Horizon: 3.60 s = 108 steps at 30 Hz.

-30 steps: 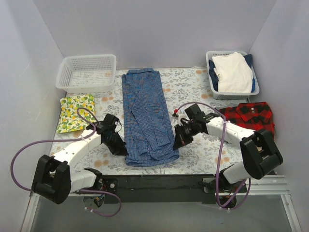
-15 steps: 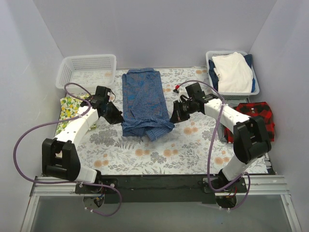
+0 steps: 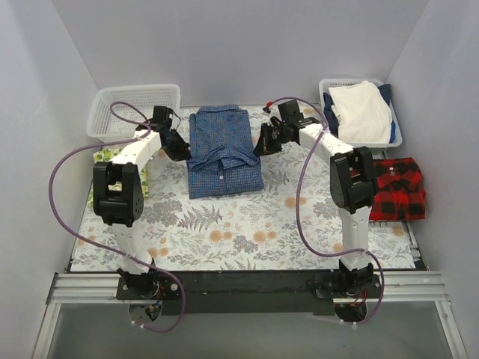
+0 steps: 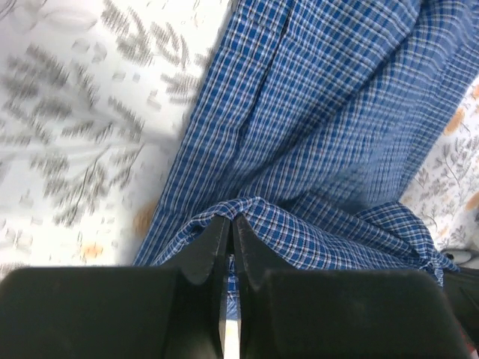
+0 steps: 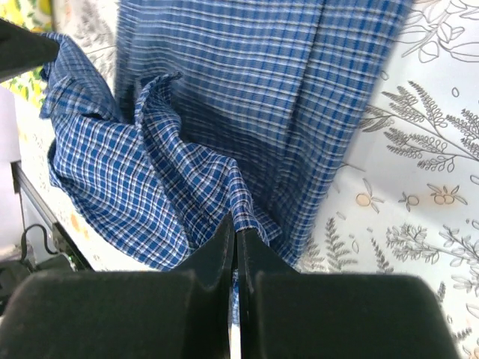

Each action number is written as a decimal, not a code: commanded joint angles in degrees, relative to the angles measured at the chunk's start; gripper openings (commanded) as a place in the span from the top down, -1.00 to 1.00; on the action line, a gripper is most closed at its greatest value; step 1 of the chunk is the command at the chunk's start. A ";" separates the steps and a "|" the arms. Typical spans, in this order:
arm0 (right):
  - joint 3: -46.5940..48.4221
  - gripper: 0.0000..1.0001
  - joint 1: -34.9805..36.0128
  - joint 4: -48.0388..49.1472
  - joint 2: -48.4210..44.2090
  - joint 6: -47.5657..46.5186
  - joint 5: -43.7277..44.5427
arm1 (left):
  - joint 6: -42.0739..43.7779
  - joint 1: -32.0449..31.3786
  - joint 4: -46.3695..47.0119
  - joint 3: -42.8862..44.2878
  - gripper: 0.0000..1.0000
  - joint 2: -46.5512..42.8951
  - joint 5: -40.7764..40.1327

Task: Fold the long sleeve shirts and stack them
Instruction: Fold the shirt

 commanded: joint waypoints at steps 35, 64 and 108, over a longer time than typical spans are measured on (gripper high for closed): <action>1.42 0.48 6.06 -3.65 -6.40 -9.00 22.93 | 12.08 -7.12 7.69 -8.91 0.00 -8.88 9.55; 26.29 0.97 8.97 -7.35 12.23 -5.76 35.05 | 9.98 -8.18 7.07 18.05 0.35 12.30 -4.15; -16.06 0.28 32.61 -5.59 -10.08 -12.36 21.94 | 7.69 -8.00 2.51 -11.91 -0.18 -17.76 -12.51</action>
